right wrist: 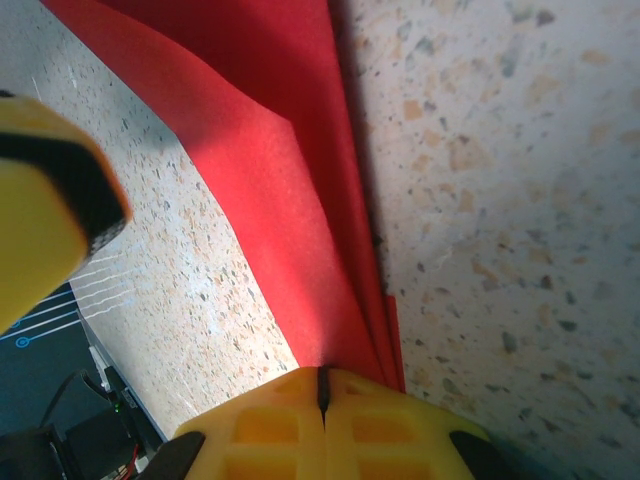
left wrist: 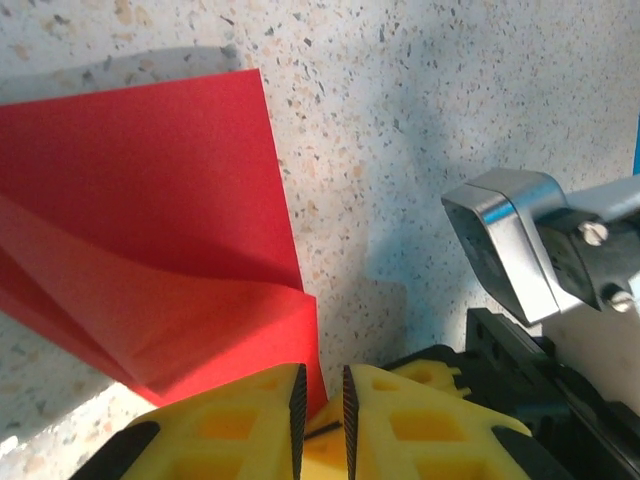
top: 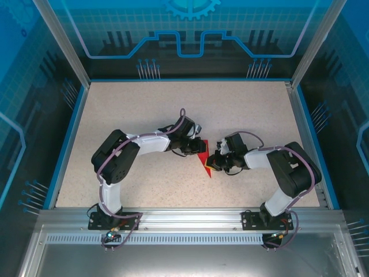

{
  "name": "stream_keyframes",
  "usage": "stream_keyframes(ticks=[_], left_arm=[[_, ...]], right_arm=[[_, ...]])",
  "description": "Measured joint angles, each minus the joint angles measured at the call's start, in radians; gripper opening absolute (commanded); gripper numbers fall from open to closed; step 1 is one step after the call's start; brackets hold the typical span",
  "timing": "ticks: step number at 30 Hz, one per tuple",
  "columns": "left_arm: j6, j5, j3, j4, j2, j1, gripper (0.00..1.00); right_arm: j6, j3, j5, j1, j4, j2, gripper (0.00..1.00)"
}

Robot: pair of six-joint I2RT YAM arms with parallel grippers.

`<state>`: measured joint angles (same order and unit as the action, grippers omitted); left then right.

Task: Fold a paper plane with a square sheet of paper (pick it up from the middle)
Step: Fold the wing for the fifth time at the center of the table.

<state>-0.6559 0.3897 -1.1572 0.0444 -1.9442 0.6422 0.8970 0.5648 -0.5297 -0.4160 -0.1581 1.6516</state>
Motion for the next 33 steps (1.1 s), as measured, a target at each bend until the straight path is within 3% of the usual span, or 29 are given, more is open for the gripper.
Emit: stream_keyframes(ticks=[12, 23, 33], left_arm=[[-0.014, 0.023, -0.001, -0.074, -0.088, -0.047, 0.21], [0.012, 0.087, -0.053, -0.058, -0.133, -0.121, 0.21], [0.073, 0.059, -0.092, -0.003, -0.138, -0.226, 0.22]], right_arm=[[-0.012, -0.009, -0.006, 0.005, -0.014, 0.002, 0.0], [-0.054, -0.008, -0.013, 0.01, -0.008, 0.002, 0.0], [-0.068, -0.005, -0.024, 0.012, -0.004, 0.005, 0.01]])
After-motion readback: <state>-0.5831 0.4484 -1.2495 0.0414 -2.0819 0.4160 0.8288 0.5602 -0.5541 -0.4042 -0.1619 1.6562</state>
